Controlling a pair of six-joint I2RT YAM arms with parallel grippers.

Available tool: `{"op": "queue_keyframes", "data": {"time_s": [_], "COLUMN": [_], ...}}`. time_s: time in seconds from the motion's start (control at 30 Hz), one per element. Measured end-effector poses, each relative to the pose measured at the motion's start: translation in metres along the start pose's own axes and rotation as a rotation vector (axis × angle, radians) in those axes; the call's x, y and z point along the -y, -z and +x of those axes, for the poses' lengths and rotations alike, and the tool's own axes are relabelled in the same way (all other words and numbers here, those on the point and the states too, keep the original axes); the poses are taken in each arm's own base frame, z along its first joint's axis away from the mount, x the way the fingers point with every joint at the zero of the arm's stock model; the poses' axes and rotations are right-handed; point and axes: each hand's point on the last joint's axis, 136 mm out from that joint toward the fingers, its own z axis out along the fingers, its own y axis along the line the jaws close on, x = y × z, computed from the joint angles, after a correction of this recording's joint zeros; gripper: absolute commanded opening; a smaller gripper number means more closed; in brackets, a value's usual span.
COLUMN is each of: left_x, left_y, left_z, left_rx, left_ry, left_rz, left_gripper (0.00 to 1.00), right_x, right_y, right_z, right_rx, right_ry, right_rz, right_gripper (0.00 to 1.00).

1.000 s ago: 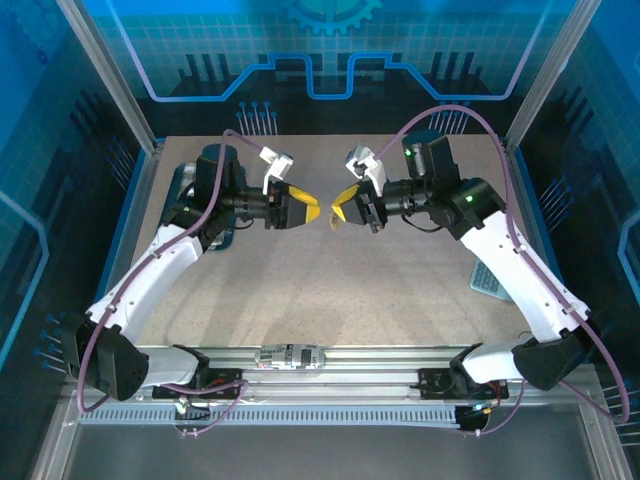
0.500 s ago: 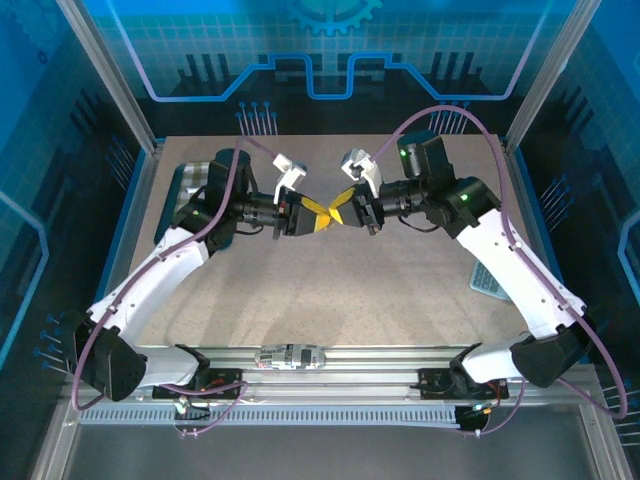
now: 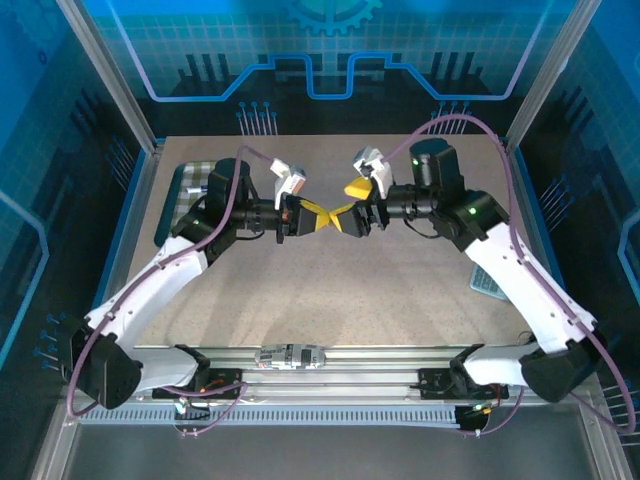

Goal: Remove the keys from the keyring

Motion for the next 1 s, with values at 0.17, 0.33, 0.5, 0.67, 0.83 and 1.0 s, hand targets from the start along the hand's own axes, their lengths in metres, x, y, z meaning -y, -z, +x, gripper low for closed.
{"op": "queue_keyframes", "data": {"time_s": [0.17, 0.33, 0.5, 0.67, 0.83, 1.0], "left_x": [-0.012, -0.010, -0.003, 0.014, 0.035, 0.042], "left_y": [0.007, 0.009, 0.004, 0.007, 0.011, 0.009], "left_z": [-0.006, -0.020, -0.007, -0.015, -0.023, -0.024], "left_rx": [0.095, 0.174, 0.217, 0.269, 0.323, 0.339], "left_ry": [-0.132, -0.283, -0.449, -0.599, -0.718, -0.759], "left_rz": [-0.115, -0.122, -0.071, -0.015, 0.063, 0.122], "left_gripper": [0.00, 0.00, 0.00, 0.00, 0.00, 0.00], "right_x": [0.015, 0.016, 0.015, 0.011, 0.001, -0.012], "right_y": [0.014, 0.007, 0.002, -0.006, -0.003, 0.007], "right_z": [0.010, 0.013, 0.014, 0.030, 0.028, 0.013], "right_rx": [0.166, 0.234, 0.315, 0.343, 0.406, 0.479], "right_ry": [-0.022, -0.016, 0.087, 0.209, 0.339, 0.427], "right_rz": [0.050, 0.008, -0.024, -0.042, -0.063, -0.088], "right_gripper": [0.88, 0.69, 0.64, 0.59, 0.49, 0.42]}}
